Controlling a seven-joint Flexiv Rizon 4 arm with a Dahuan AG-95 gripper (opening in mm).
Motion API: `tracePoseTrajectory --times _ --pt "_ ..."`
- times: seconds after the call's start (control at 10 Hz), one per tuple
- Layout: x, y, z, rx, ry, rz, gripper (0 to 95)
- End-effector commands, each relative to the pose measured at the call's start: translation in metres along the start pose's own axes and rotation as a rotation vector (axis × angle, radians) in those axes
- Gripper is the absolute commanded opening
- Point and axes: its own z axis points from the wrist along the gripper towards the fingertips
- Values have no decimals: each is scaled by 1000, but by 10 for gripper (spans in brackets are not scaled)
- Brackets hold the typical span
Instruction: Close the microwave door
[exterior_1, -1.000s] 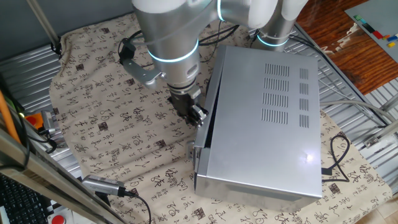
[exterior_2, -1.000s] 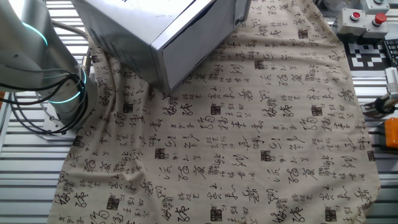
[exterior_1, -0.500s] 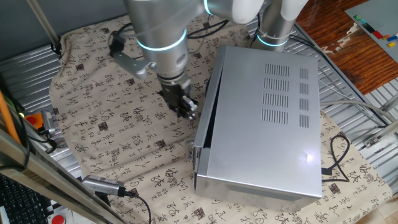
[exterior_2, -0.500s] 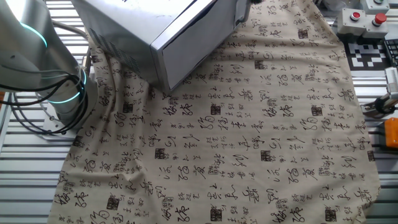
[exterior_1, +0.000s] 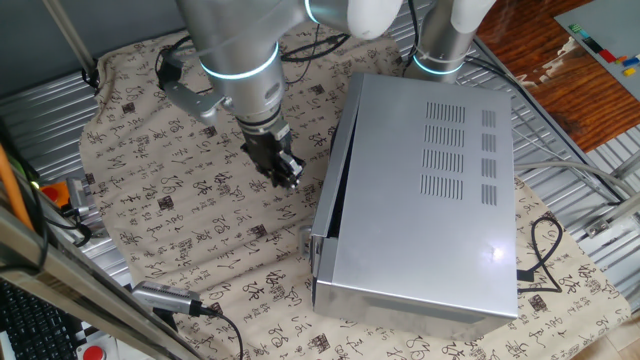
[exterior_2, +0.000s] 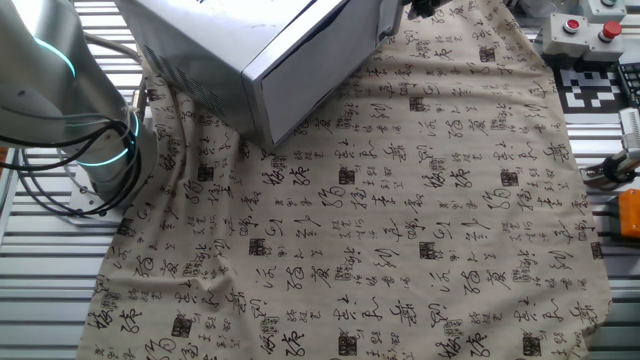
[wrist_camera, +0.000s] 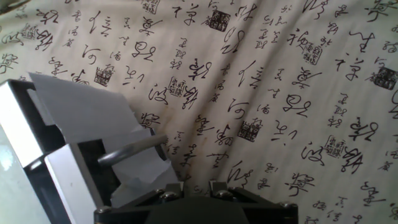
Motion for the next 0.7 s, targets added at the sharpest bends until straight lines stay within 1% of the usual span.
tracePoseTrajectory --times 0.1,0.2,0.3,0.5,0.7 --pt "0 0 0 17 9 35 190" --pt "0 0 0 20 9 37 190" --pt "0 0 0 40 17 15 190" --pt "0 0 0 65 33 -62 190" --pt "0 0 0 60 37 -78 190"
